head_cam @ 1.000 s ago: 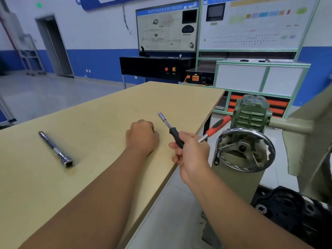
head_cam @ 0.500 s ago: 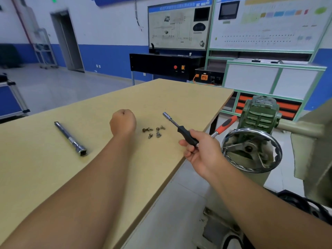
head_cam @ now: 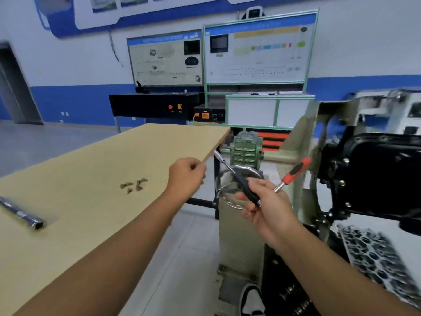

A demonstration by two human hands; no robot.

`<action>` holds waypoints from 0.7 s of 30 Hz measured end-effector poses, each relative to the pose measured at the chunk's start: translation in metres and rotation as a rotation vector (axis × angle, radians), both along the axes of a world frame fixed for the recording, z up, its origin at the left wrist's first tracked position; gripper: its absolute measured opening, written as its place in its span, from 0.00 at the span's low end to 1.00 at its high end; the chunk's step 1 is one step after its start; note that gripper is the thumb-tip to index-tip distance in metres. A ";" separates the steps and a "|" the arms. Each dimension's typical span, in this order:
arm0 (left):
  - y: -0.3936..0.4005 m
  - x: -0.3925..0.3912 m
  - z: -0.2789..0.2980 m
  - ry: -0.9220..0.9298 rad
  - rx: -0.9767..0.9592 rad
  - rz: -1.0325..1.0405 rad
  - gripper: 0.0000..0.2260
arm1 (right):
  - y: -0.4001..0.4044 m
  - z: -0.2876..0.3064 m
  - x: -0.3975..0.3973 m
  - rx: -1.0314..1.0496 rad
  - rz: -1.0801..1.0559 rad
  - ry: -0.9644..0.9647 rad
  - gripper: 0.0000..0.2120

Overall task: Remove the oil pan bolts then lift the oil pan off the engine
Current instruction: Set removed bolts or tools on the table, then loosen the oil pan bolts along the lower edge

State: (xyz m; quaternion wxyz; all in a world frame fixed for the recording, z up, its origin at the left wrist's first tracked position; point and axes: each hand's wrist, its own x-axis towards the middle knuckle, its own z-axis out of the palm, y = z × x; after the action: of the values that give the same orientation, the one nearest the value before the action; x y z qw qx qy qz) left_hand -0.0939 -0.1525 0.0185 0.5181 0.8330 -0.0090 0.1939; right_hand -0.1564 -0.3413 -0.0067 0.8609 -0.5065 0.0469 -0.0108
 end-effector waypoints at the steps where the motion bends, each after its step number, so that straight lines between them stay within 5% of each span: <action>1: -0.033 -0.007 -0.001 0.112 -0.160 -0.078 0.11 | -0.014 0.002 -0.007 -0.007 -0.036 -0.018 0.04; 4: -0.123 -0.026 0.003 0.414 -0.477 -0.345 0.15 | -0.053 0.007 -0.026 -0.053 -0.150 -0.079 0.03; 9: -0.236 -0.045 0.005 0.433 -0.709 -0.510 0.11 | -0.122 0.013 -0.053 -0.173 -0.439 -0.117 0.04; 12: -0.284 -0.056 0.000 0.466 -0.695 -0.521 0.07 | -0.156 0.005 -0.066 -0.188 -0.567 -0.091 0.04; 21: -0.333 -0.045 -0.016 0.464 -0.546 -0.420 0.11 | -0.186 -0.017 -0.077 -0.093 -0.485 -0.066 0.07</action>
State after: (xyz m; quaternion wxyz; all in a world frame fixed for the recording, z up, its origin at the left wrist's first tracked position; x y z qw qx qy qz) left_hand -0.1385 -0.4858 0.0020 0.7368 0.6665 -0.0100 -0.1134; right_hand -0.2339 -0.5274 -0.0238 0.8099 -0.5189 0.1387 -0.2358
